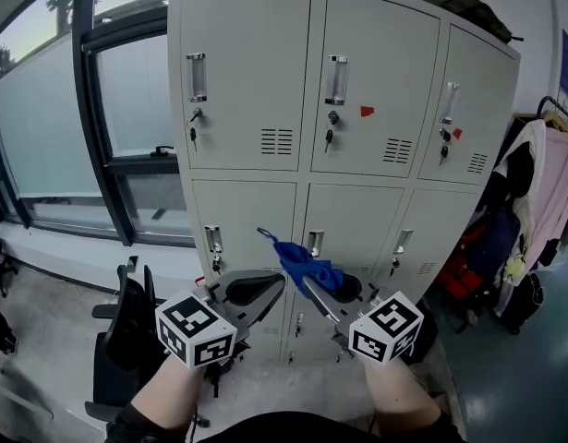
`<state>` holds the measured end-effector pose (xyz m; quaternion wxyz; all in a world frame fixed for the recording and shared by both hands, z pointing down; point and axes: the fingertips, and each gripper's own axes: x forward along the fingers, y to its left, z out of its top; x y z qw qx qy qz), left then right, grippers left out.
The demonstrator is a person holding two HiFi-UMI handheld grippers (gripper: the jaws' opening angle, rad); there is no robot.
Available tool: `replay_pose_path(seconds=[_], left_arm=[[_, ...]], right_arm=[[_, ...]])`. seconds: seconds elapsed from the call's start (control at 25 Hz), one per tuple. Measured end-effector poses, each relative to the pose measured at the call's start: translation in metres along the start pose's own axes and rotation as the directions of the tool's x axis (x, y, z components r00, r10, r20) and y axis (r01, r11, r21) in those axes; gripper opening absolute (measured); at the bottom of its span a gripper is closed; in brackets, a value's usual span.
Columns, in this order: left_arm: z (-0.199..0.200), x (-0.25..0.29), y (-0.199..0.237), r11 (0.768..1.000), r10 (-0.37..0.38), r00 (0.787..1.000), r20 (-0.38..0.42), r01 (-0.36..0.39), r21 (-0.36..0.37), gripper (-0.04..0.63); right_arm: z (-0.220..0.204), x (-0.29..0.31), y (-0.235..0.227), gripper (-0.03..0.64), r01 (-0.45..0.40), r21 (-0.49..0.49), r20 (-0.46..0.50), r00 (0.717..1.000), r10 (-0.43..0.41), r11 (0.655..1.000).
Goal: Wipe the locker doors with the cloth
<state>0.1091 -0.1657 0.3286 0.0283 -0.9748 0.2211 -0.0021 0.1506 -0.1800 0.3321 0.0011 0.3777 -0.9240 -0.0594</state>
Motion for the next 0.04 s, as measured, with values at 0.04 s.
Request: replay_pose_path(seconds=[0.04], left_arm=[[0.0001, -0.0006, 0.0006, 1.000, 0.002, 1.000, 0.001, -0.002, 0.000, 0.008]], right_arm=[[0.0003, 0.0010, 0.0005, 0.103, -0.003, -0.002, 0.001, 1.000, 0.003, 1.000]])
